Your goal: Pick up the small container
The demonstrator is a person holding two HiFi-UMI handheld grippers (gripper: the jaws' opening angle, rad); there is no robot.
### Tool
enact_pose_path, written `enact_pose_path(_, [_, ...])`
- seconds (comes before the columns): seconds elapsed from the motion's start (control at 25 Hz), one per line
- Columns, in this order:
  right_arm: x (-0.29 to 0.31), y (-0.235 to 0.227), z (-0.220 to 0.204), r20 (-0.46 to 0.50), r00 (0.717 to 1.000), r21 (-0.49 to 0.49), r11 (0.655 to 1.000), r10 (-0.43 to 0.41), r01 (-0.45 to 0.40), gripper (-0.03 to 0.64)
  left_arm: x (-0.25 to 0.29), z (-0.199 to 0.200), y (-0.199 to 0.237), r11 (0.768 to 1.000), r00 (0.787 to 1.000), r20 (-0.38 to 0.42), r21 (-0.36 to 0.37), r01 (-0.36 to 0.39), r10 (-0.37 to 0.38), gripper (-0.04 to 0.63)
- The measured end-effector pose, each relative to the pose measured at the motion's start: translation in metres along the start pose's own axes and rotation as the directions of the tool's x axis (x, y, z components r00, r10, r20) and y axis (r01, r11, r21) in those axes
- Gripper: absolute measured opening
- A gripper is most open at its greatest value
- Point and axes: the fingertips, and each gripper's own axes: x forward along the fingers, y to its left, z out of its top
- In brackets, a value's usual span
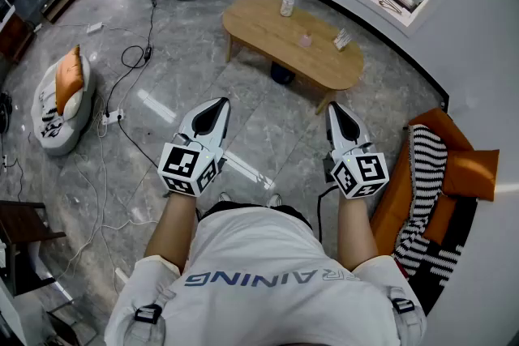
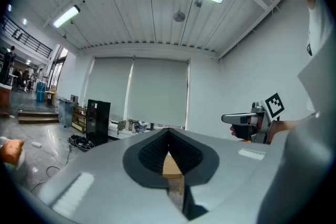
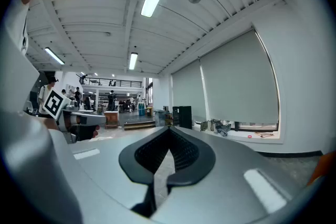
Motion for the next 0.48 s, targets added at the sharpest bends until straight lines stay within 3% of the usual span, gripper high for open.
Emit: enact_pose_path(0.48, [0.0073, 0.0030, 0.0014, -0.003, 1.000, -0.017, 1.000, -0.005, 0.005, 0.012, 0.0027, -0.0016, 0.0064, 1.000, 1.000, -0.015, 0.003, 0.009, -0.009, 0.002])
